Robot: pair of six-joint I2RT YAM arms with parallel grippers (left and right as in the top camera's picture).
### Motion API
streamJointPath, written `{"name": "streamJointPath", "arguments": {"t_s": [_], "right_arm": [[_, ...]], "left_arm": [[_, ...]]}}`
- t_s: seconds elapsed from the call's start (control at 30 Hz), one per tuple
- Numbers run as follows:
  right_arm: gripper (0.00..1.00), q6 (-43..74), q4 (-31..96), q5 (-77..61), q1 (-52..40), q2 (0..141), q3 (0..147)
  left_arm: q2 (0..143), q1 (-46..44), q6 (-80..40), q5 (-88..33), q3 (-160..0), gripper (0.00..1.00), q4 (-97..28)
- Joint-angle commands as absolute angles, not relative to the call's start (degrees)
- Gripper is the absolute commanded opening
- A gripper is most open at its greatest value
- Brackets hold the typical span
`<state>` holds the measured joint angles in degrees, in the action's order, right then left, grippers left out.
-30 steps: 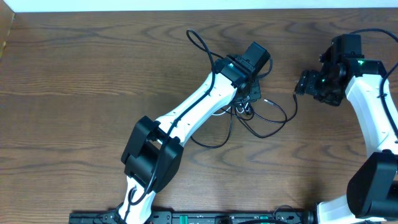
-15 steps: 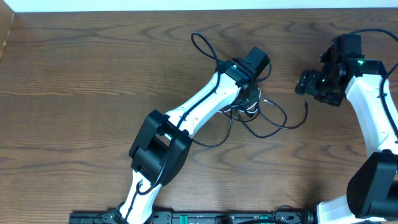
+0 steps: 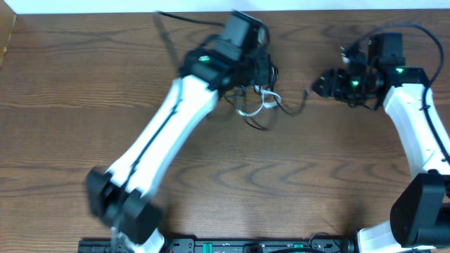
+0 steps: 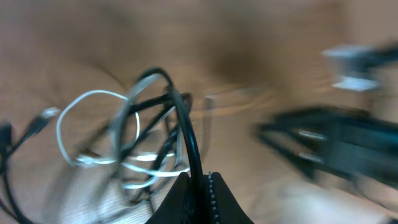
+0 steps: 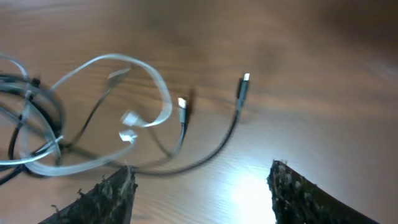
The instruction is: Untangle cables
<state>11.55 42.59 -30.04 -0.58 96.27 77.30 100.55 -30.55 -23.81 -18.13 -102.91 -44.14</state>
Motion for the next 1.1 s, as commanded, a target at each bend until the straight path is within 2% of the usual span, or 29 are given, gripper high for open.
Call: {"name": "streamJointPath", "arguments": {"t_s": [0.0, 0.23, 0.47, 0.73, 0.9, 1.07], "right_arm": [[0.68, 11.0, 38.5, -41.1, -2.9, 92.1, 78.0], [0.74, 17.3, 27.3, -41.0, -5.5, 84.4, 78.0], [0.74, 17.9, 28.2, -39.3, -10.3, 84.8, 78.0], [0.74, 25.0, 31.0, -24.1, -15.5, 89.5, 77.9], [0.69, 32.3, 32.5, -16.4, -17.5, 93.8, 77.9], [0.56, 34.8, 34.0, -14.3, -17.2, 97.6, 77.9]], "left_arm": [[96.7, -28.7, -15.5, -27.4, -103.9, 0.07, -44.3], [95.6, -24.0, -12.5, -40.5, -103.9, 0.07, -44.9], [95.6, -22.0, -13.4, -41.0, -103.9, 0.07, -44.9], [95.6, -22.0, -14.7, -41.0, -103.9, 0.08, -44.8], [95.5, -22.0, -15.7, -41.2, -103.9, 0.07, -44.9], [94.7, -21.9, -15.7, -41.4, -103.9, 0.08, -44.7]]}}
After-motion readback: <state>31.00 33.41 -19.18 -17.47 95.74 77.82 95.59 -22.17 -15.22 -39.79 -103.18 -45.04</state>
